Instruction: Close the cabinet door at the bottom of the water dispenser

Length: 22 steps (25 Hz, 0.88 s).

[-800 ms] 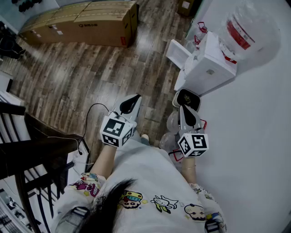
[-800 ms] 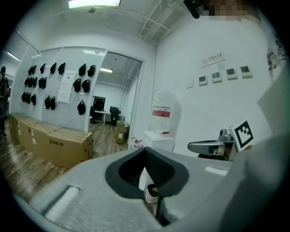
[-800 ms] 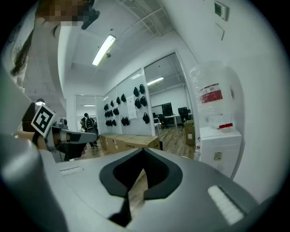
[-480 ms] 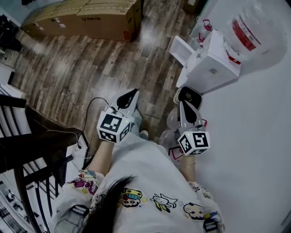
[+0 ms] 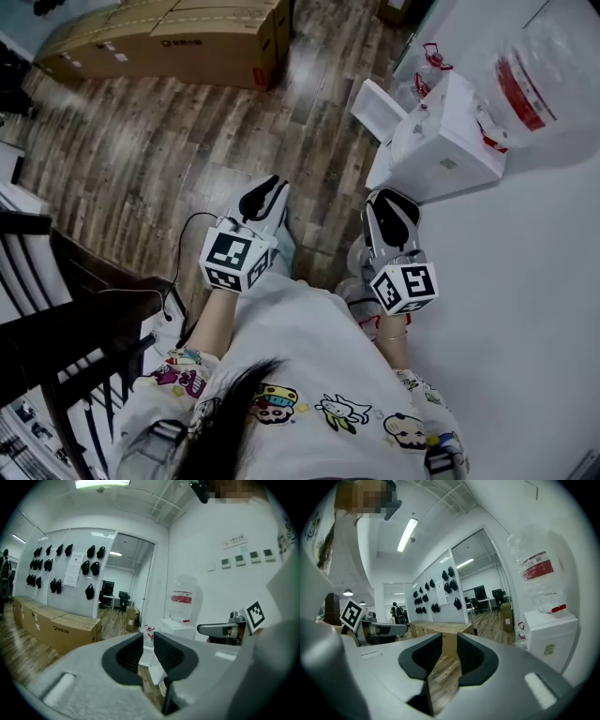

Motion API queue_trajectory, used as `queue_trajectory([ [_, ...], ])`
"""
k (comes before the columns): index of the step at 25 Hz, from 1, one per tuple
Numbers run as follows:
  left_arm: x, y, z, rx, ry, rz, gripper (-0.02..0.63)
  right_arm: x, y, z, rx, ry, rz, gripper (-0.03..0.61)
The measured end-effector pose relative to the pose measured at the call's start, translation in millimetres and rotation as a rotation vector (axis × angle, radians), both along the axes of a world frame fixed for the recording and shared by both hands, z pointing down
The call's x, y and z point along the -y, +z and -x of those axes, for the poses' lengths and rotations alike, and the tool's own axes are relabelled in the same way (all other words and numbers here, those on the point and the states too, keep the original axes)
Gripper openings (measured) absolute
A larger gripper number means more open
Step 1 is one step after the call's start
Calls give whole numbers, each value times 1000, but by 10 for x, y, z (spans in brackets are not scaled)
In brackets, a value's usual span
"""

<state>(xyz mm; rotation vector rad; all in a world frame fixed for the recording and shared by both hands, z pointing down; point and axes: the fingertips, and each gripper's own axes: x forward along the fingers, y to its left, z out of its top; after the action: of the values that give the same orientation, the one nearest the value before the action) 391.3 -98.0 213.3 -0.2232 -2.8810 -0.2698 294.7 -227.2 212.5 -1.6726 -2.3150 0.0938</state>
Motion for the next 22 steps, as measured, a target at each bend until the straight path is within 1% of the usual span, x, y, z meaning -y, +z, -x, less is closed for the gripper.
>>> queue_trajectory([
  [4, -591, 20, 259, 4, 7, -13, 73, -531, 8, 286, 4, 13, -13, 101],
  [7, -1041, 9, 526, -1, 14, -13, 80, -950, -28, 587, 1, 21, -12, 107],
  [12, -1775, -109, 912, 12, 18, 8, 94, -1585, -186, 1014, 14, 39, 18, 114],
  [17, -2315, -138, 1045, 37, 18, 0, 107, -2057, -222, 1218, 15, 76, 26, 124],
  [22, -2627, -41, 1086, 33, 8, -24, 120, -2326, -182, 1309, 13, 87, 8, 138],
])
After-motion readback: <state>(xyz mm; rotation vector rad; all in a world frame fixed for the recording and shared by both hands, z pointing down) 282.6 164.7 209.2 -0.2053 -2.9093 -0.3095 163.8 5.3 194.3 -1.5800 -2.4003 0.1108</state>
